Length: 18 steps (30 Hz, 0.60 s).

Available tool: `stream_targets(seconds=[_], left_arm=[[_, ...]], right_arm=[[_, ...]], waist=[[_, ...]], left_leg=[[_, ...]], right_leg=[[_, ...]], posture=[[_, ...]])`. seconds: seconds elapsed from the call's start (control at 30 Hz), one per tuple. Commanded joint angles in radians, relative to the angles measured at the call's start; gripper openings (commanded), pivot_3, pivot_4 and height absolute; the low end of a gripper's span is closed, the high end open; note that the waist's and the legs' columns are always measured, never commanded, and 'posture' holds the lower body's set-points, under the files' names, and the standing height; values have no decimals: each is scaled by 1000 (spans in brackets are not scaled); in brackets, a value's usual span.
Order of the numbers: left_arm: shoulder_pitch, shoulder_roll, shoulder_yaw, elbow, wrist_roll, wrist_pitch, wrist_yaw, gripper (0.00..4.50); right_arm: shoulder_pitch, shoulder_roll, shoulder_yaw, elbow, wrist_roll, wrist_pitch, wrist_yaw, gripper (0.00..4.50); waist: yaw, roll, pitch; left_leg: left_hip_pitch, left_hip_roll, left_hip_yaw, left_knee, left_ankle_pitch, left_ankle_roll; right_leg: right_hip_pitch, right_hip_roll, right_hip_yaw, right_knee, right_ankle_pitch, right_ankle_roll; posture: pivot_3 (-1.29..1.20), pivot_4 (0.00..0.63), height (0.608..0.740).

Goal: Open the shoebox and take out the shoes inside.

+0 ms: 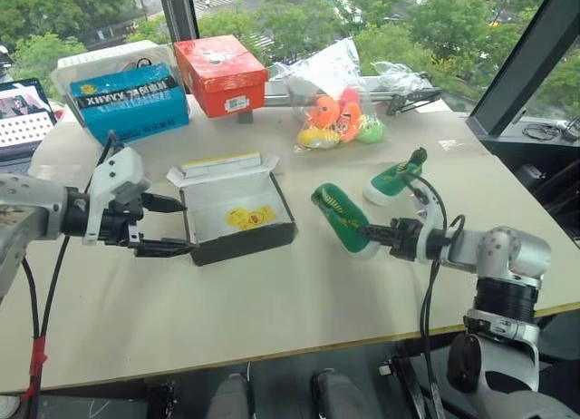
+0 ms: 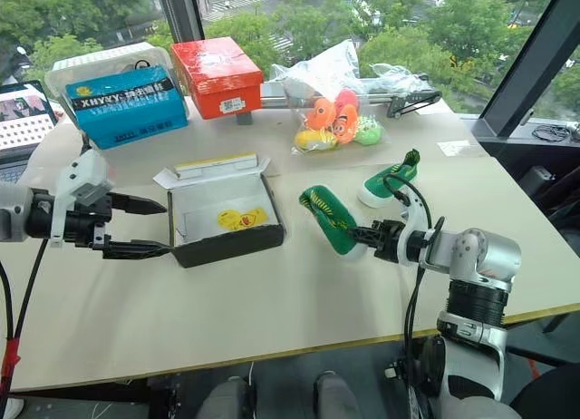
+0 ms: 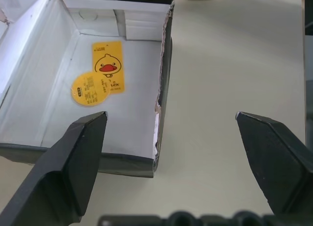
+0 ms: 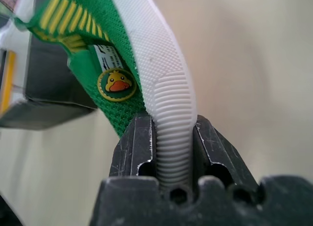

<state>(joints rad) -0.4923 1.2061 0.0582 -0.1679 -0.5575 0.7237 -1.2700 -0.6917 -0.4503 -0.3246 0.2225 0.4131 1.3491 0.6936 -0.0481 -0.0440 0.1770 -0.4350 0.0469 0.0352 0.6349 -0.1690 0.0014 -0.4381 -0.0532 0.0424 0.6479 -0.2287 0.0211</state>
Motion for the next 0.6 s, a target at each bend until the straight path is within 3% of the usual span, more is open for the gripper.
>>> stream_targets(seconds=[0.03, 0.07, 0.37, 0.47, 0.57, 0.6], left_arm=[[-13, 24, 30, -2, 9, -16, -18, 4500], [-10, 25, 32, -3, 11, -15, -20, 4500], [53, 36, 99, -31, -8, 8, -6, 4500], [94, 0, 185, -41, -55, 45, 27, 4500], [148, -36, 285, -45, -89, 75, 66, 4500], [174, -87, 343, -39, -93, 58, 117, 4500]], right_arm=[[-18, -77, 91, 105, -80, -190, -10, 473], [-26, -94, 109, 135, -90, -230, -9, 1465], [-163, -230, 216, 343, -256, -689, -72, 4436], [-167, -263, 235, 310, -301, -792, -89, 4436], [-142, -262, 198, 204, -245, -767, -45, 4436], [-107, -251, 178, 120, -211, -768, -31, 4436]], waist=[[2, 0, 0], [3, 0, 0], [9, 0, 0], [2, 0, 0], [-2, 0, 0], [-3, 0, 0]], left_leg=[[1, 0, 0, 0, 0, 0], [1, 0, 0, 1, 0, 0], [-2, -2, 0, 6, 0, 1], [-3, -2, 0, 6, -2, 3], [-4, -1, 0, 6, -3, 4], [-4, -1, 0, 6, -3, 4]], right_leg=[[1, 0, 0, 0, 0, 0], [1, 0, 0, 0, 0, 0], [1, -3, 0, -1, -1, 6], [0, -2, 0, 0, -1, 4], [-2, -2, 1, 0, -1, 4], [-2, -1, 1, 0, 0, 3]], posture=[[0, 150, 740], [0, 150, 740], [0, 150, 740], [0, 150, 740], [0, 150, 740], [0, 150, 740]])
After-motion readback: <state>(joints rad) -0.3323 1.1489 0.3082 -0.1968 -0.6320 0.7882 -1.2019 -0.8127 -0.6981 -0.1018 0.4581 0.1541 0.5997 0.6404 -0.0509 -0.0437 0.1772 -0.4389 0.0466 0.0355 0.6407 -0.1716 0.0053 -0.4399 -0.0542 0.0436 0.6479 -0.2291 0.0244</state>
